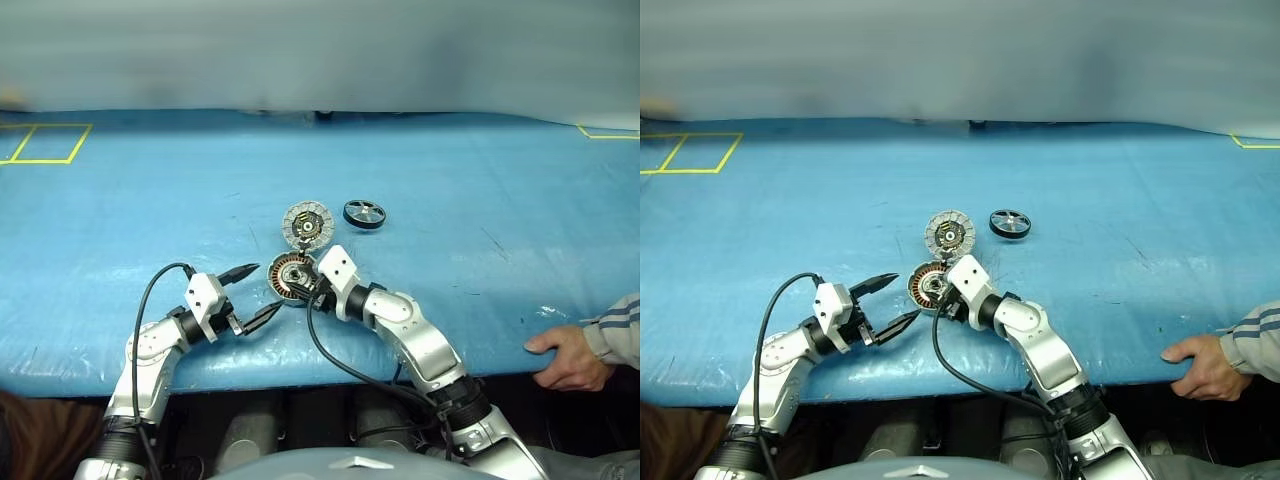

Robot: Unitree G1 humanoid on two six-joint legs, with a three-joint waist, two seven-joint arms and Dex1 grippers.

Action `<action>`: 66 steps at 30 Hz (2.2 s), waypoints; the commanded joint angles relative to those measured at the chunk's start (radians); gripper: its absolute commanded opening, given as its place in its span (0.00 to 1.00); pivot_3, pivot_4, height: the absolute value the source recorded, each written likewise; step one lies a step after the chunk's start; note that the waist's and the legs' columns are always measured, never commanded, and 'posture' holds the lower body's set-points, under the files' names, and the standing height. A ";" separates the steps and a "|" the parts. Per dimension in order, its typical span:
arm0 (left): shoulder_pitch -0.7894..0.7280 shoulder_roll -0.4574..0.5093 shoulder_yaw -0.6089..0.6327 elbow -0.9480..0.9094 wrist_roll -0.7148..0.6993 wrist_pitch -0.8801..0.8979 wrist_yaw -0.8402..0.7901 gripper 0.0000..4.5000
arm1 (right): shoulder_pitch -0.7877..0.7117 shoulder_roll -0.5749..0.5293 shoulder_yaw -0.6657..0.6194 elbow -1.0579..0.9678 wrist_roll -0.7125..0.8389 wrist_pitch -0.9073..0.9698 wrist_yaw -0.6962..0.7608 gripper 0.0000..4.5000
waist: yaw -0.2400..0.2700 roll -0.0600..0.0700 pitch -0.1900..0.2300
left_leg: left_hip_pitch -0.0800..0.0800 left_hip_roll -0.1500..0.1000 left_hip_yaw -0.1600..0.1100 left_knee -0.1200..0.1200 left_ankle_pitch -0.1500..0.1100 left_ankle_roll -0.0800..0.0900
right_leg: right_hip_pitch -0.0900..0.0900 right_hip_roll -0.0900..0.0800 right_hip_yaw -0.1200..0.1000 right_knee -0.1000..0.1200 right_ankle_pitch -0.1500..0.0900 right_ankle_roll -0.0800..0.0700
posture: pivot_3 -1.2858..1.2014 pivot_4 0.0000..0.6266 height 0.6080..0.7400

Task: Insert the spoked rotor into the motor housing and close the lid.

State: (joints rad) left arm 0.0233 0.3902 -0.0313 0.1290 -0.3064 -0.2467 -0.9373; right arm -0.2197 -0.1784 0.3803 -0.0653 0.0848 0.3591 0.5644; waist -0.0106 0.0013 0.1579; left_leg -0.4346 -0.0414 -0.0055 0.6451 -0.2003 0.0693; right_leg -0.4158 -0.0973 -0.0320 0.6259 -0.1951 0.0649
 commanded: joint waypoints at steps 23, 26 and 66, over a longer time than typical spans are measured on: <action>0.002 -0.008 0.000 0.035 0.024 -0.038 0.000 1.00 | -0.070 0.044 -0.008 0.045 -0.019 0.013 0.002 0.00 | 0.000 0.000 0.000 | -0.002 0.000 0.000 -0.001 0.000 -0.001 | -0.002 0.000 0.000 0.000 0.001 -0.003 | 0.52 0.24 1.00; 0.003 -0.008 0.001 0.038 0.026 -0.043 0.003 1.00 | -0.075 0.029 0.017 0.041 -0.039 0.023 0.012 0.00 | -0.001 0.000 0.000 | -0.002 0.000 0.000 -0.001 0.000 -0.001 | -0.003 0.000 -0.001 0.000 0.002 -0.005 | 0.52 0.24 1.00; -0.001 -0.009 -0.001 0.057 0.025 -0.047 -0.002 1.00 | -0.086 -0.005 0.045 -0.036 -0.095 0.002 0.022 0.00 | -0.001 0.000 0.000 | -0.002 0.000 -0.001 -0.001 0.000 -0.001 | -0.002 0.000 -0.001 0.000 0.000 -0.001 | 0.52 0.24 1.00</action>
State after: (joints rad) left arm 0.0235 0.3846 -0.0326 0.1929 -0.2793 -0.2742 -0.9390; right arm -0.2929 -0.1862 0.4226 -0.0898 -0.0096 0.3717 0.5800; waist -0.0112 0.0014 0.1581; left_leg -0.4364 -0.0413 -0.0063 0.6442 -0.2008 0.0684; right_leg -0.4179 -0.0971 -0.0334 0.6258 -0.1953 0.0632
